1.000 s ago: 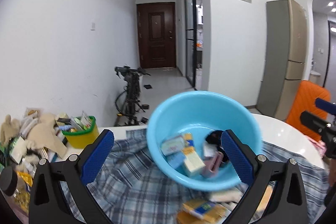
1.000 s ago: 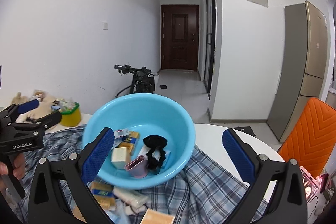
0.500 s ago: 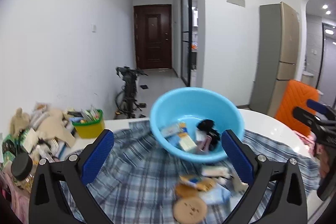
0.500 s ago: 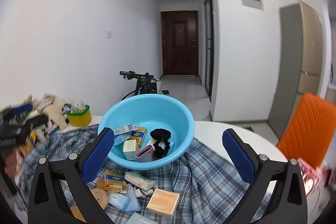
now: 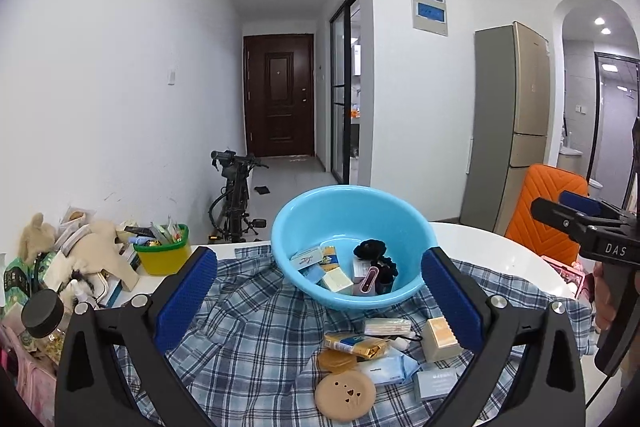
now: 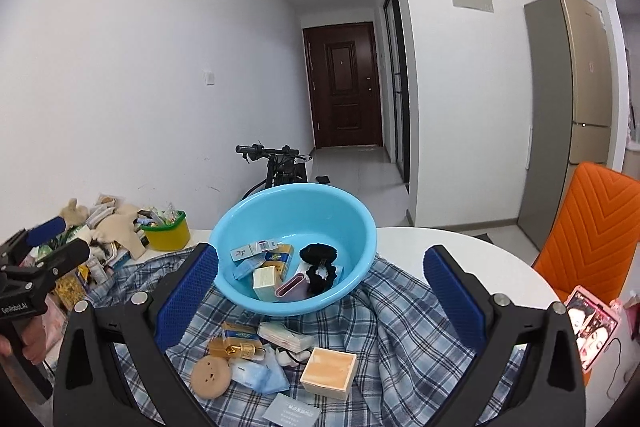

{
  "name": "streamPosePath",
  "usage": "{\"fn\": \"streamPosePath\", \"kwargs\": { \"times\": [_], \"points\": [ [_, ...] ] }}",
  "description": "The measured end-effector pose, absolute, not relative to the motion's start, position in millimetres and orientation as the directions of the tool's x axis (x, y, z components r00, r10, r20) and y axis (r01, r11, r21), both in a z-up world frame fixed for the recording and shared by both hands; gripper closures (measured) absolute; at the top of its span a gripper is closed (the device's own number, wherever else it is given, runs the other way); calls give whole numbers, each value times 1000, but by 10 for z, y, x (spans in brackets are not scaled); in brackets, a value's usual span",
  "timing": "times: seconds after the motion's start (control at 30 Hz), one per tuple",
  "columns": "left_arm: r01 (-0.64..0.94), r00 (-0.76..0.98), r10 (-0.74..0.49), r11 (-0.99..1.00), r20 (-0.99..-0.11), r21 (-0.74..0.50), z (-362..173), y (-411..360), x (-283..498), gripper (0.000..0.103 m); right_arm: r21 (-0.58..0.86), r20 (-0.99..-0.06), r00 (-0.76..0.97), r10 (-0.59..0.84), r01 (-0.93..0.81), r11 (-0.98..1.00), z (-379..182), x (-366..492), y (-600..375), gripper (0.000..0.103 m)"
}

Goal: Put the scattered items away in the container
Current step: 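Lift both open tools away from the basin toward the cloth, then move both tools over the remaining items on the plaid cloth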

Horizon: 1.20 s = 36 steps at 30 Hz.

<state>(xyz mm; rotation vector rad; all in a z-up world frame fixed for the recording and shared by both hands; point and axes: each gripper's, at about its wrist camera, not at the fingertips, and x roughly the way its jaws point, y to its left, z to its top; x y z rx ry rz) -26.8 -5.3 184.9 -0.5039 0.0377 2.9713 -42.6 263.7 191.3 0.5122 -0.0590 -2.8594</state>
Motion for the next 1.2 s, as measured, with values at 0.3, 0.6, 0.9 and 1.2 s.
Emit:
{"fn": "streamPosePath", "kwargs": {
  "times": [0.3,0.6,0.9,1.2],
  "points": [
    [-150,-924,137,-989,-356,9,1651,8,-297,0,9,-316,-924,-217,226,-974,1829,-331,2536,1],
    [-108,-931,76,-992,-358,70,1263,90,-265,0,-3,-319,-924,-213,226,-974,1535,-254,2498,1],
    [-126,-920,125,-992,-371,-23,859,59,-194,0,-5,-286,-936,-204,214,-977,1377,-130,2494,1],
    [-128,-918,130,-991,-375,-30,457,89,-156,0,31,-326,-922,-208,209,-977,1016,-160,2477,1]
  ]
}}
